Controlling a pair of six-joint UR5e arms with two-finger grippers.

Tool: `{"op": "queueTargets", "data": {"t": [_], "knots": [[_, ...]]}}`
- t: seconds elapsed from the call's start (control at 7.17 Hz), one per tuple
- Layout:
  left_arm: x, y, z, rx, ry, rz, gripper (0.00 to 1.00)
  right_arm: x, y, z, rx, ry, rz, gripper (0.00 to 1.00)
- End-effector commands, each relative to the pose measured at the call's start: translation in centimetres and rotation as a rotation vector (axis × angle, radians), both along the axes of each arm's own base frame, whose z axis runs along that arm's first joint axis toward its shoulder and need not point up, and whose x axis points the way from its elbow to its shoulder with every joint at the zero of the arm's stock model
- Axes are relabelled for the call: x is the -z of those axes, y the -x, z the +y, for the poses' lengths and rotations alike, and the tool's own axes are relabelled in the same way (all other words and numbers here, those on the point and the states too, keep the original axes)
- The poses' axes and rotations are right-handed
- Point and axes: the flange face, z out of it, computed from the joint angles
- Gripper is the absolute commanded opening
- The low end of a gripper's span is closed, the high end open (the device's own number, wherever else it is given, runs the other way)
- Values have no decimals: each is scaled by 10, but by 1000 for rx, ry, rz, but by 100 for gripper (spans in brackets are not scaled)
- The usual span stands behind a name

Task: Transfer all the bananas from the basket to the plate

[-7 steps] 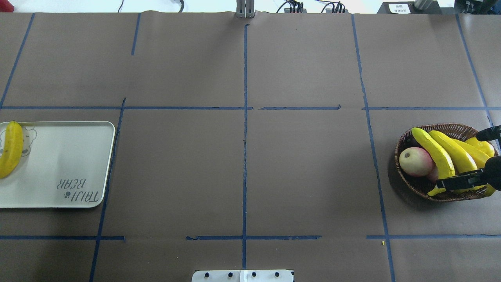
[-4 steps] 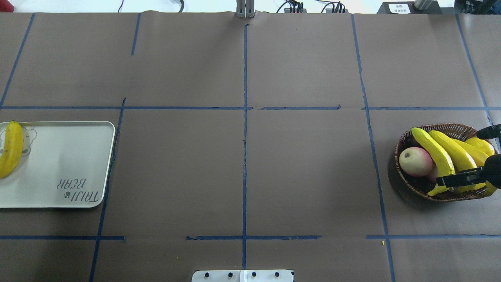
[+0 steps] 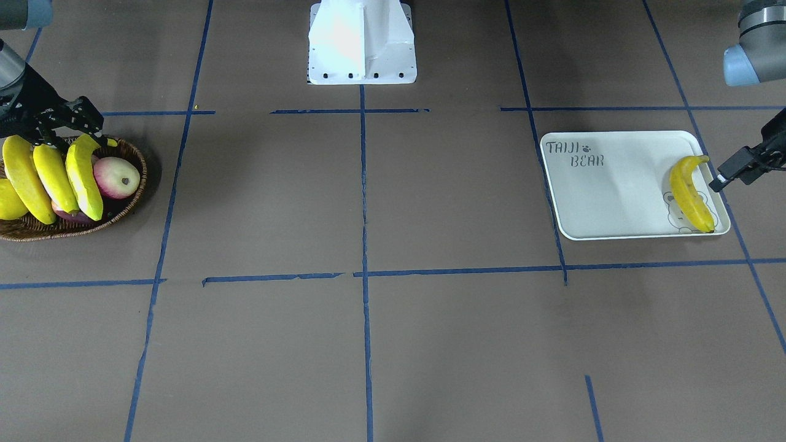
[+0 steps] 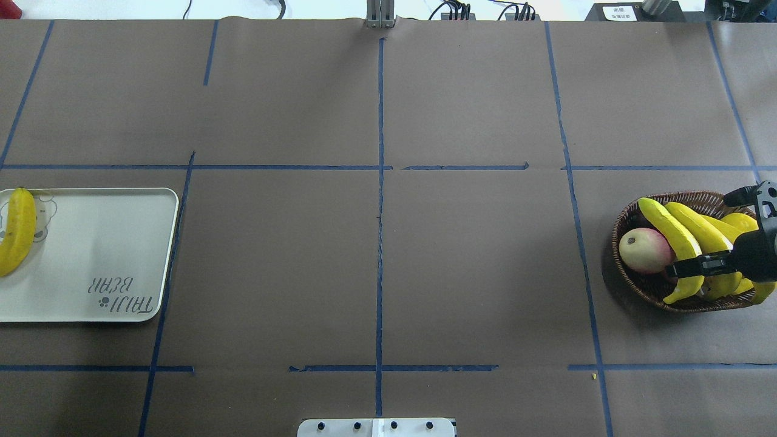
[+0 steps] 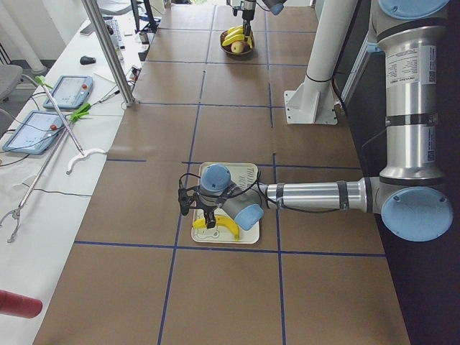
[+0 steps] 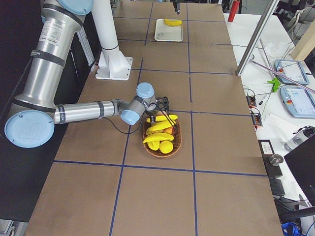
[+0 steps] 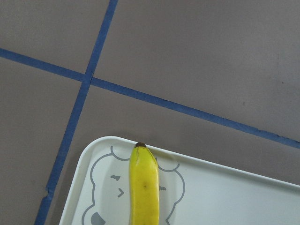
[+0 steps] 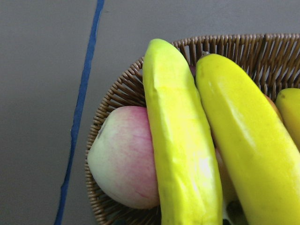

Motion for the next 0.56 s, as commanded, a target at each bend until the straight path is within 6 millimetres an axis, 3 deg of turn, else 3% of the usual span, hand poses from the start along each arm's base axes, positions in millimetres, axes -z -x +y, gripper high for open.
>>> {"op": "queueTargets", "data": {"t": [0.0, 0.28, 0.42], "knots": [[-1, 0, 1, 0, 1, 0, 100, -6, 7, -8, -9, 14, 2, 62], [-4, 1, 5, -2, 1, 0, 100, -8, 8, -8, -7, 18, 3, 57], [-6, 2, 8, -2, -1, 1, 100, -7, 9, -9, -6, 18, 2, 45]]}}
